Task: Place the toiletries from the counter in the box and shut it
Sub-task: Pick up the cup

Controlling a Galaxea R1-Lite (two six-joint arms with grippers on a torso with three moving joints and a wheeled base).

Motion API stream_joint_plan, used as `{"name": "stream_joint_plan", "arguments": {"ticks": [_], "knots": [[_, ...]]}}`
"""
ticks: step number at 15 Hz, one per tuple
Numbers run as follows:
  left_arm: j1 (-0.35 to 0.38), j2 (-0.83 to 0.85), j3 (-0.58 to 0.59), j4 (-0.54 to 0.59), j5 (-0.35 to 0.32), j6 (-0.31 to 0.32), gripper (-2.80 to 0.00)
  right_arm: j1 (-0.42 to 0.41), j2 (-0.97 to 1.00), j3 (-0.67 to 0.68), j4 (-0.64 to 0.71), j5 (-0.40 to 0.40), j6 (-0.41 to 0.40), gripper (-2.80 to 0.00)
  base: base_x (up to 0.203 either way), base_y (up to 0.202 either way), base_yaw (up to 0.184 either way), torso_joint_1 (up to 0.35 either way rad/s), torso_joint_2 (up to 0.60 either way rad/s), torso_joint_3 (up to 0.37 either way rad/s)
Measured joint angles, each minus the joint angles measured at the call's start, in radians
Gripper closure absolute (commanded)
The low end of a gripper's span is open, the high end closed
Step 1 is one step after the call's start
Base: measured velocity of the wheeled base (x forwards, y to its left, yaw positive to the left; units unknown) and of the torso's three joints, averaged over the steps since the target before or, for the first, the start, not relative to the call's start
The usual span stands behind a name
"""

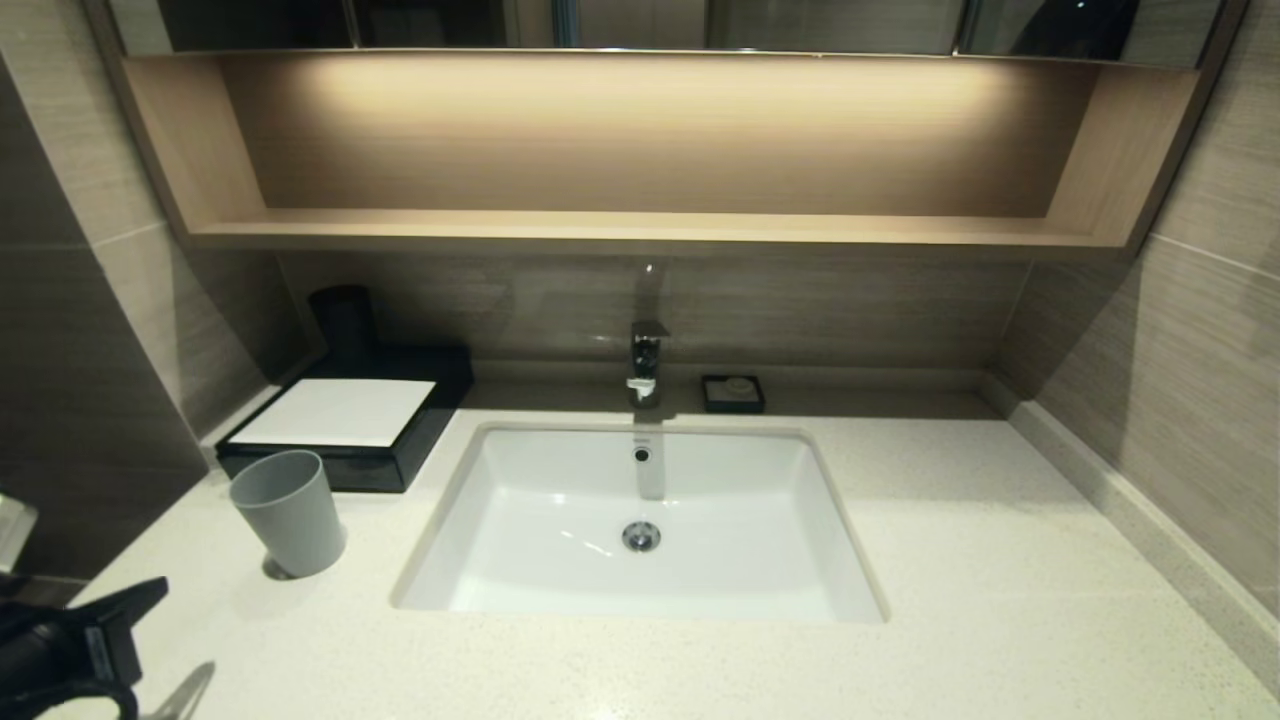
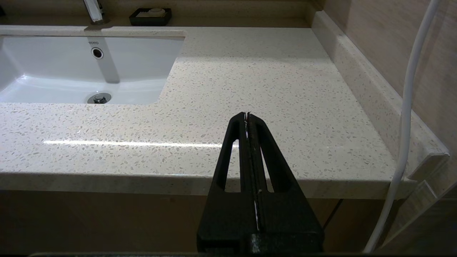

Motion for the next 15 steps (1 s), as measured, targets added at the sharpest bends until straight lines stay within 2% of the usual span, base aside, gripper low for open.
{"name": "stream_joint_plan", "arguments": {"ticks": [5, 8, 15], "knots": [[0.001, -0.003, 0.045, -0.022, 0.002, 0.005, 0.00, 0.000, 0.000, 0.000, 0.000, 0.000, 0.000, 0.00, 0.000, 0.000, 0.000, 0.000, 0.00, 0.000], [-0.001, -0.011, 0.094, -0.021, -0.001, 0.040, 0.00, 0.000, 0.000, 0.000, 0.000, 0.000, -0.001, 0.00, 0.000, 0.000, 0.000, 0.000, 0.00, 0.000], [-0.001, 0.040, 0.094, -0.035, -0.001, 0.042, 0.00, 0.000, 0.000, 0.000, 0.000, 0.000, 0.000, 0.00, 0.000, 0.000, 0.000, 0.000, 0.00, 0.000]]}}
